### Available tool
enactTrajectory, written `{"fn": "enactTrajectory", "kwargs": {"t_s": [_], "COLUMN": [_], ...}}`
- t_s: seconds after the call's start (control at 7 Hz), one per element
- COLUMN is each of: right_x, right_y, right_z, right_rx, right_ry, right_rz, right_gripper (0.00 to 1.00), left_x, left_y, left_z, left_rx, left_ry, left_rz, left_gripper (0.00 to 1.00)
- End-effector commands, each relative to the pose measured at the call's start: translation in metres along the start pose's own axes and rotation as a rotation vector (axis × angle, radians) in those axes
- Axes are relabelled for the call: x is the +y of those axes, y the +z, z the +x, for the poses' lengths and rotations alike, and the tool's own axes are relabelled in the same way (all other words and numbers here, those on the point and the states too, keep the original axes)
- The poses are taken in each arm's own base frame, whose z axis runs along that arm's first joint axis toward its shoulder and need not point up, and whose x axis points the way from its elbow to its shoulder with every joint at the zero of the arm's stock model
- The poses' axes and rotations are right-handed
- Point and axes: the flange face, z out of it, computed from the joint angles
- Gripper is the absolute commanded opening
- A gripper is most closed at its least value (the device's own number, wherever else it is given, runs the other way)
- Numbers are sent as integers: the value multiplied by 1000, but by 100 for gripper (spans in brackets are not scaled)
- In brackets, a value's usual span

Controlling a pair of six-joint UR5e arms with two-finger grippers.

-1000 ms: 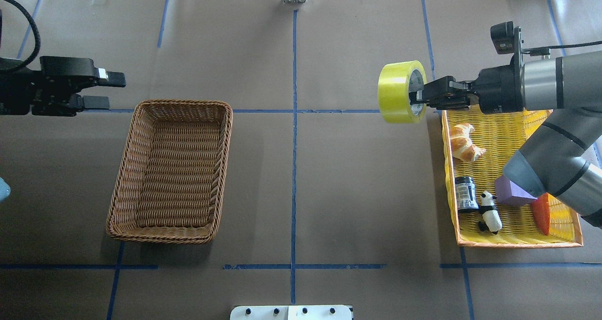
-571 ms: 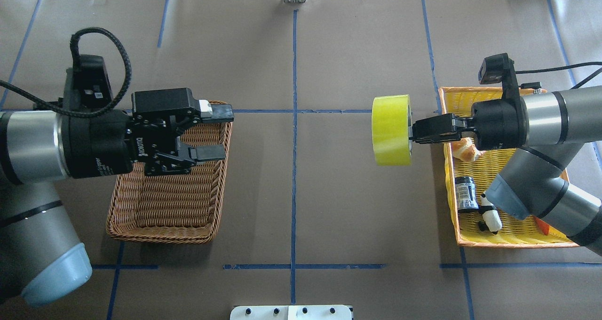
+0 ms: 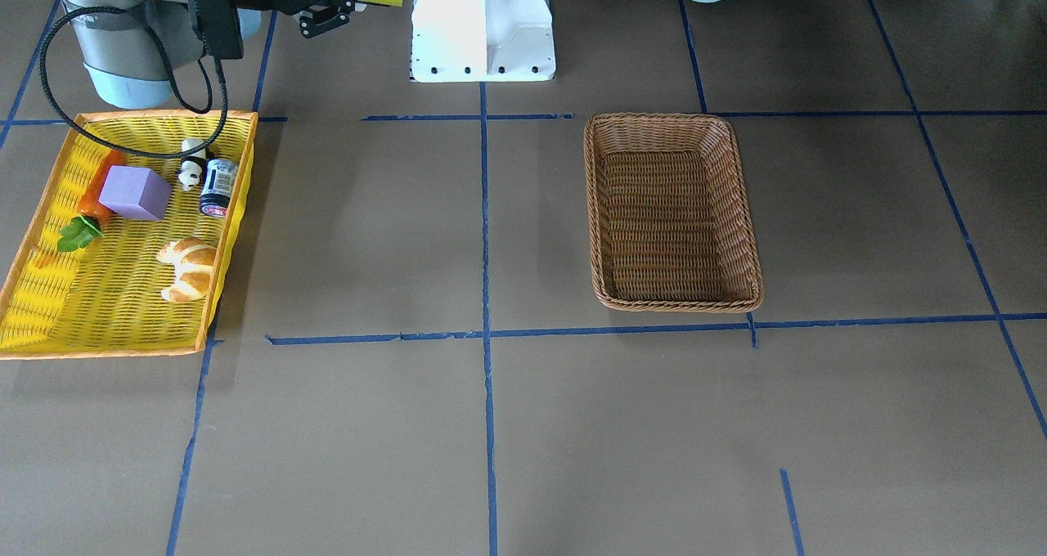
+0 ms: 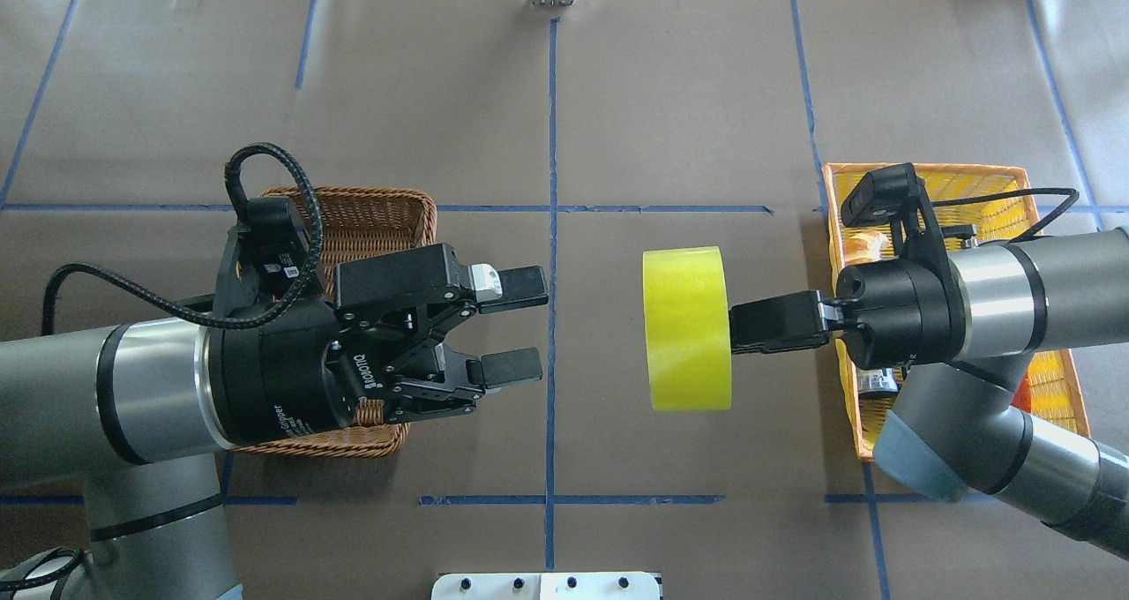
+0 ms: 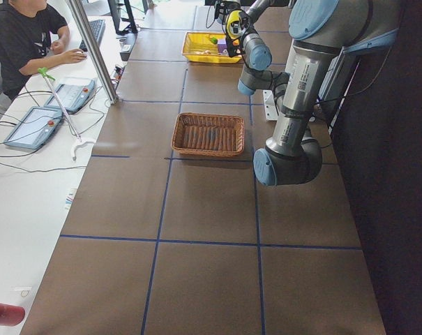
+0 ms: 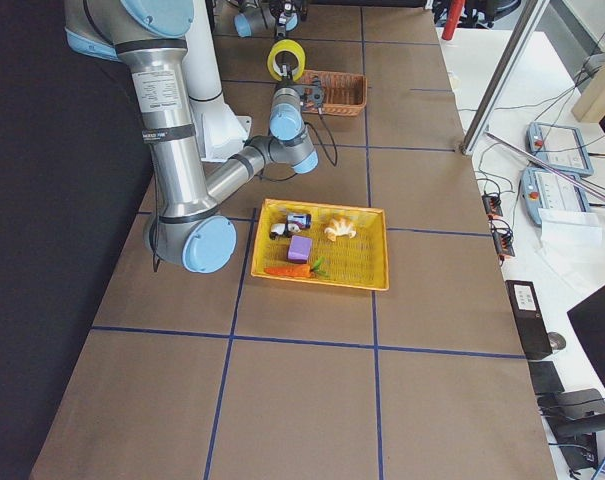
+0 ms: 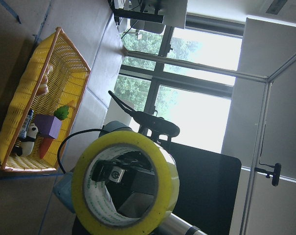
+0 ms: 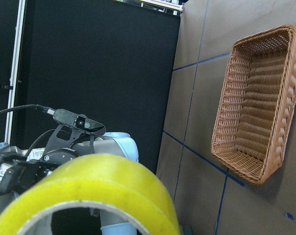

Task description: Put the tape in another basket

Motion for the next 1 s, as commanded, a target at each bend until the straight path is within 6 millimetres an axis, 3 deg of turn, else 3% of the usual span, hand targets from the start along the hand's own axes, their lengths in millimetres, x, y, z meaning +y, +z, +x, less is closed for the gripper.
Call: {"fn": "enactTrajectory", "kwargs": {"t_s": [0.0, 0.86], "right_x": [22, 41], "right_y": [24, 46], "right_z": [4, -2], "right_rx": [-38, -81], "right_ry": [45, 73], "right_rz": [16, 11], "right_gripper": [0, 1], "left_x": [10, 14], "left_y": [9, 24], "left_z": [1, -3], "left_rx": [44, 43], "left_ry": [-24, -36], "left_rz": [32, 30], "left_gripper": [100, 100]}}
